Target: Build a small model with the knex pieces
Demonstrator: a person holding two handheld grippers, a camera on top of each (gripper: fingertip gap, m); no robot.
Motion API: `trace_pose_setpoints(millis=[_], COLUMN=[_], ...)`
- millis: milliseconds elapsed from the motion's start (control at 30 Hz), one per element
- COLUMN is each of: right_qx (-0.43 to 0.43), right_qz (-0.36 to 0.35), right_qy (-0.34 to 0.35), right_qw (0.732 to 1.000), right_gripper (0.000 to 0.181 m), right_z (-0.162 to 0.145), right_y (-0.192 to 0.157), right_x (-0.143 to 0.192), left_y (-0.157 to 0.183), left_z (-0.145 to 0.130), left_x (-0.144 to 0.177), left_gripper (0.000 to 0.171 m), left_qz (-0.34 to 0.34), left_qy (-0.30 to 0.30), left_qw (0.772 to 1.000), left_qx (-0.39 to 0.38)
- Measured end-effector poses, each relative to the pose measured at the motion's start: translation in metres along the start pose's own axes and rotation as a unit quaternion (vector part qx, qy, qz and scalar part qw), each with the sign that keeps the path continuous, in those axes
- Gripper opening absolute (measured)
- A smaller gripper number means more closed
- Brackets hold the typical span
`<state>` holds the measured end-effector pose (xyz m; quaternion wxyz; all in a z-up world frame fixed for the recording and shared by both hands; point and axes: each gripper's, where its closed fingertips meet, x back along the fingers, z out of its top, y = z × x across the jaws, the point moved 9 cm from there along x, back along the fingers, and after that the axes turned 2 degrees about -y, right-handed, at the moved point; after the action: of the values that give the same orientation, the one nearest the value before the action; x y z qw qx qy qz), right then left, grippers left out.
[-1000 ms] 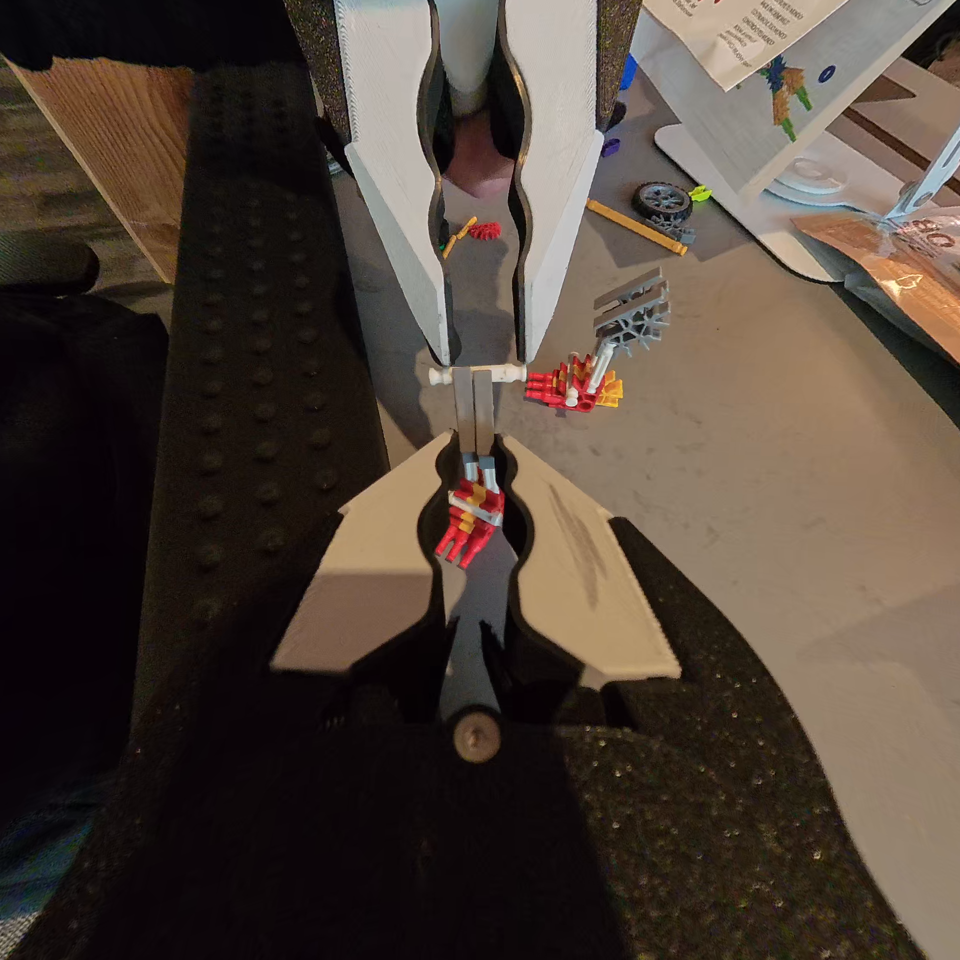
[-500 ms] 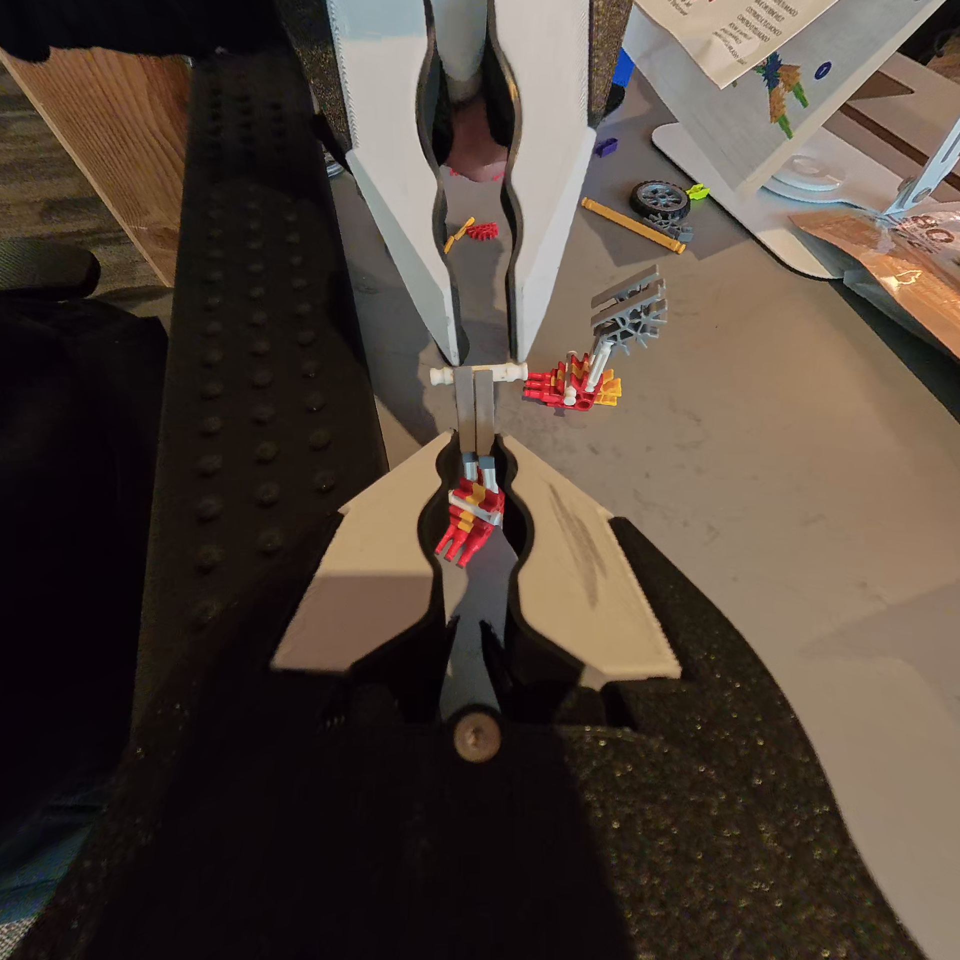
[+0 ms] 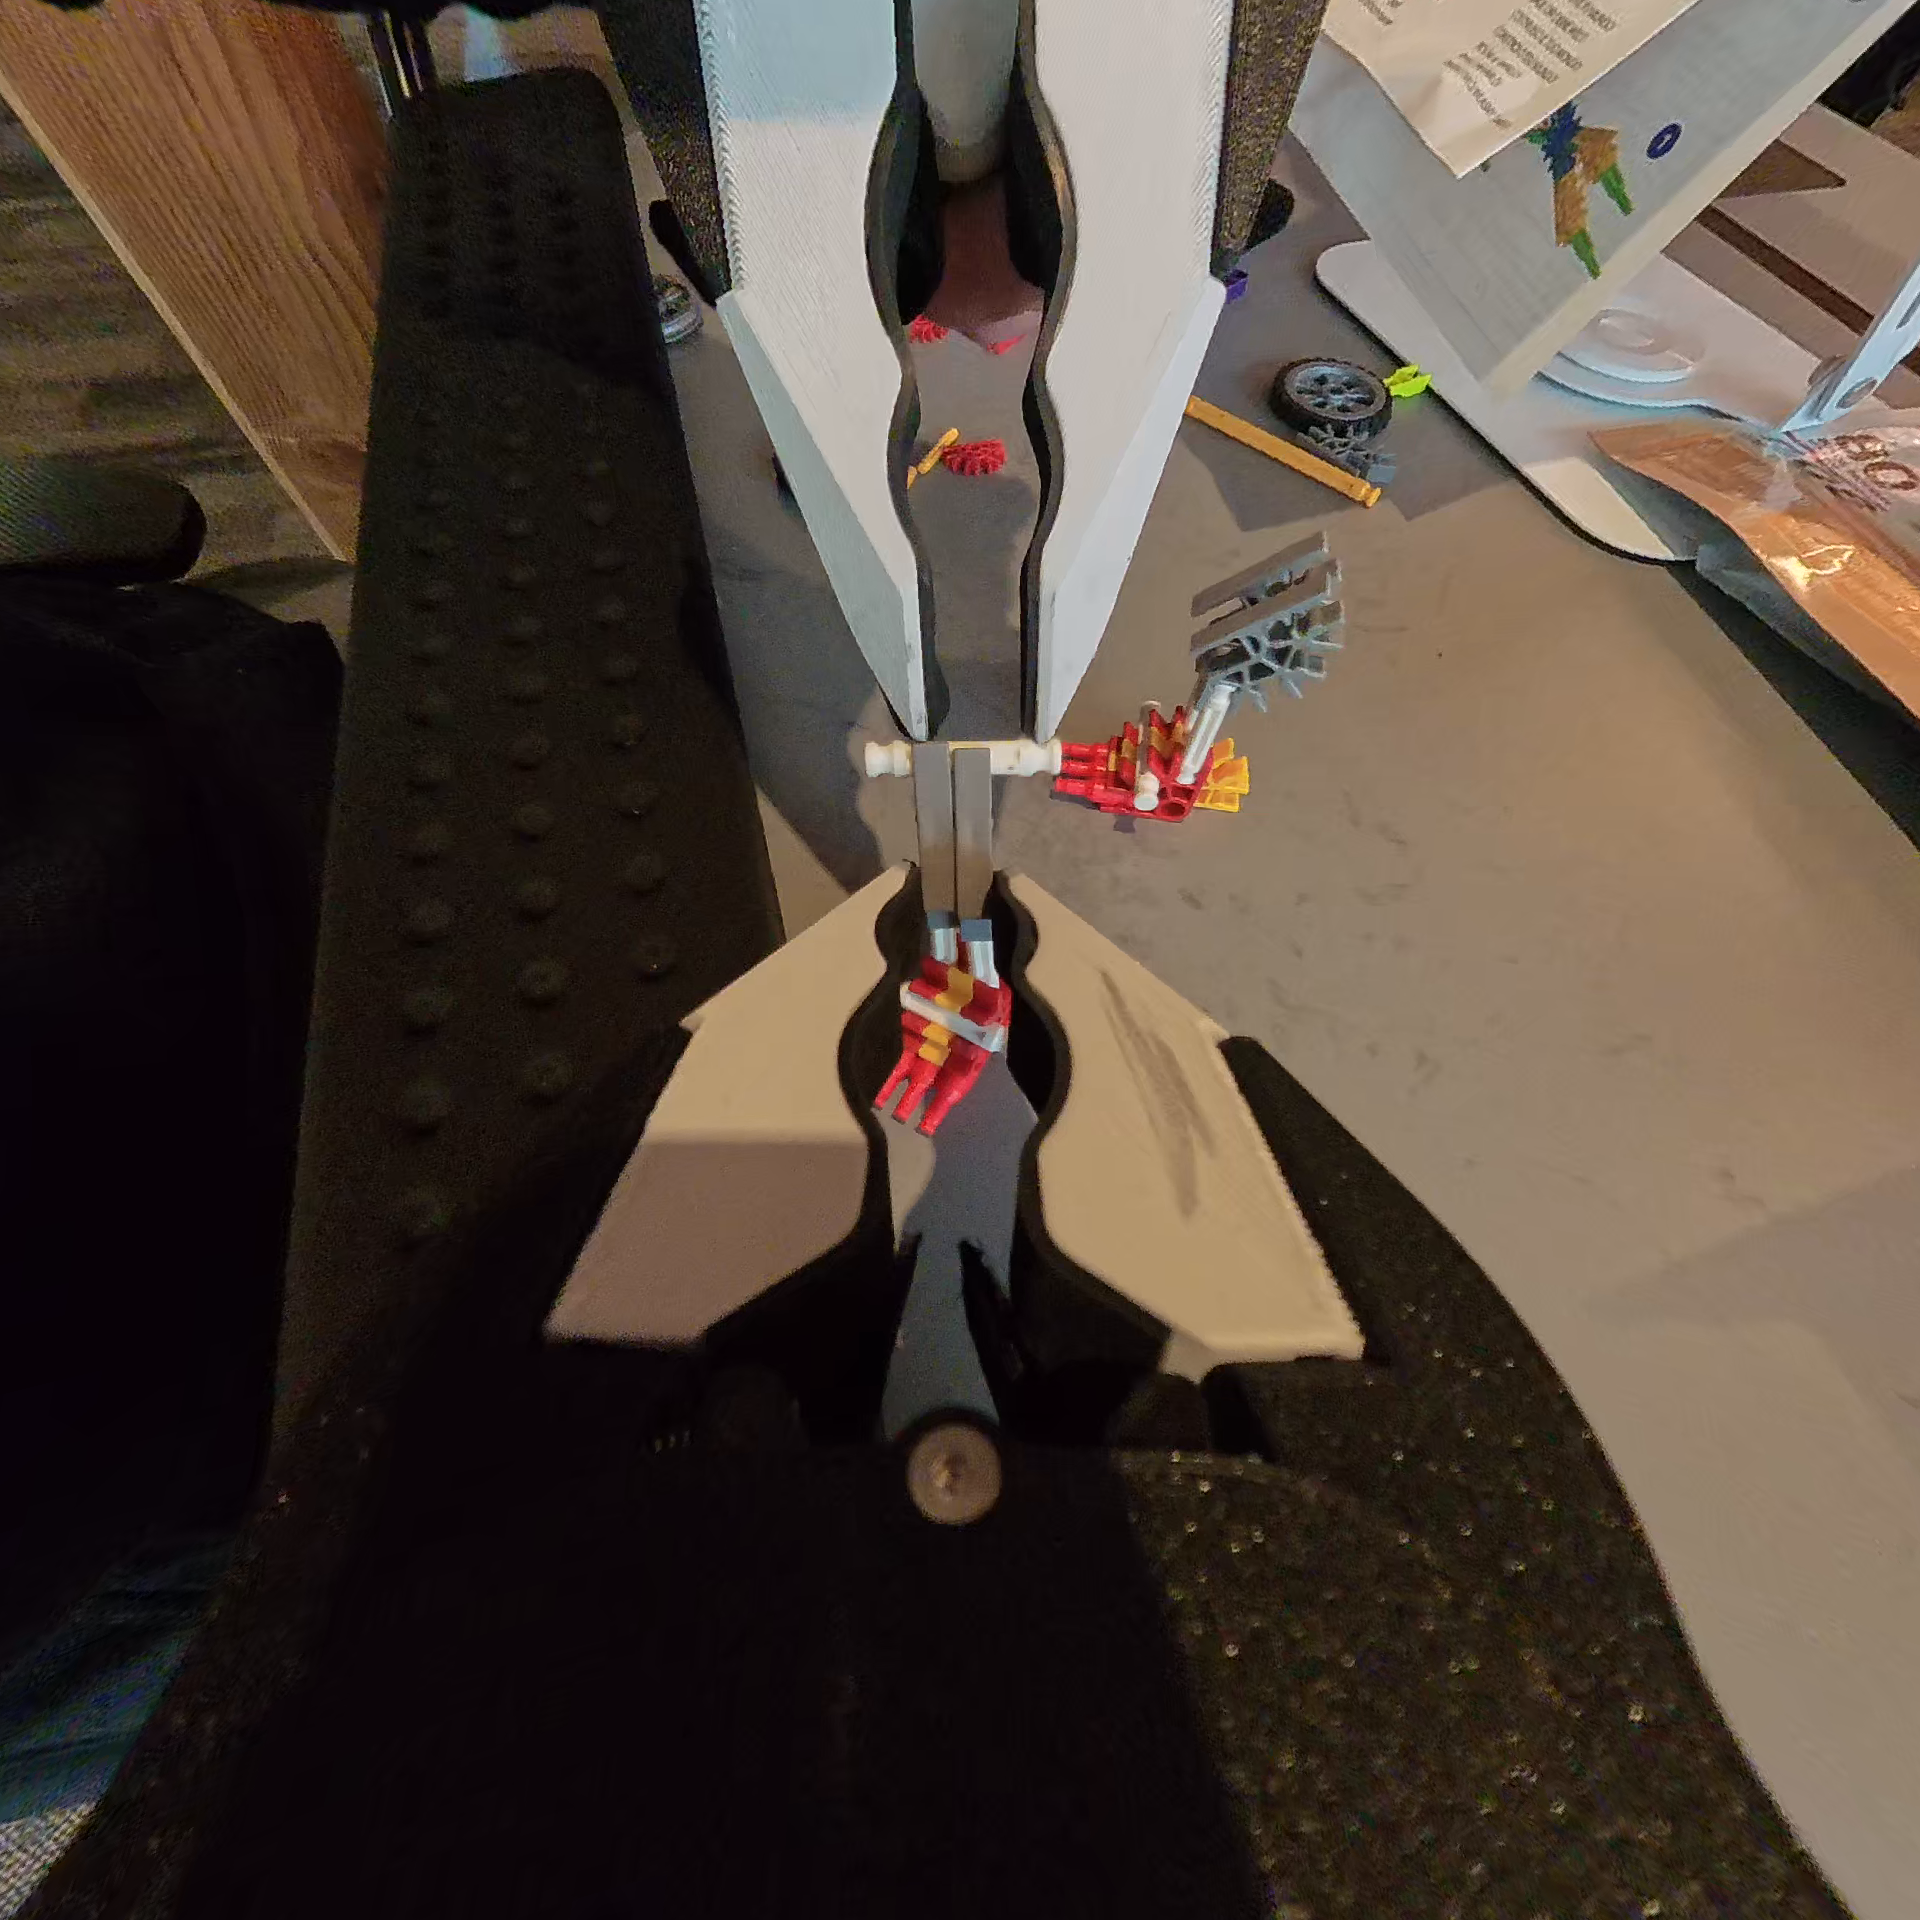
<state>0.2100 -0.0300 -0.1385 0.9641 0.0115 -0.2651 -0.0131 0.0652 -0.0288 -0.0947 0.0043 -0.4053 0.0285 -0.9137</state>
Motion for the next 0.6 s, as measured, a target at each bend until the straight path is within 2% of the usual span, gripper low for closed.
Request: trace_pose_setpoints(millis=[200,233,600], right_qx=[-0.005,-0.008,-0.006], right_qz=[-0.001,-0.002,-0.003], right_qy=[0.001,0.002,-0.001], right_qw=[1.0,1.0,1.0], right_gripper=[0.011,0.011,0.011], right_z=[-0.0002,-0.0003,-0.0002], right_y=[0.0003,0.0009,0.0007], right_x=[-0.0003,-0.0005,-0.001], left_y=[-0.0028,-0.001,-0.0013], left_z=[0.0046,0.0063,0.0079], left_x=[-0.0013,-0.0023,-0.0019], left_gripper=[0.01,0.0,0.0], left_qz=[-0.002,-0.005,-0.005], left_qy=[-0.02,-0.024,-0.036], left_qw=[1.0,0.999,0.999], left_qx=[-0.019,-0.025,-0.017])
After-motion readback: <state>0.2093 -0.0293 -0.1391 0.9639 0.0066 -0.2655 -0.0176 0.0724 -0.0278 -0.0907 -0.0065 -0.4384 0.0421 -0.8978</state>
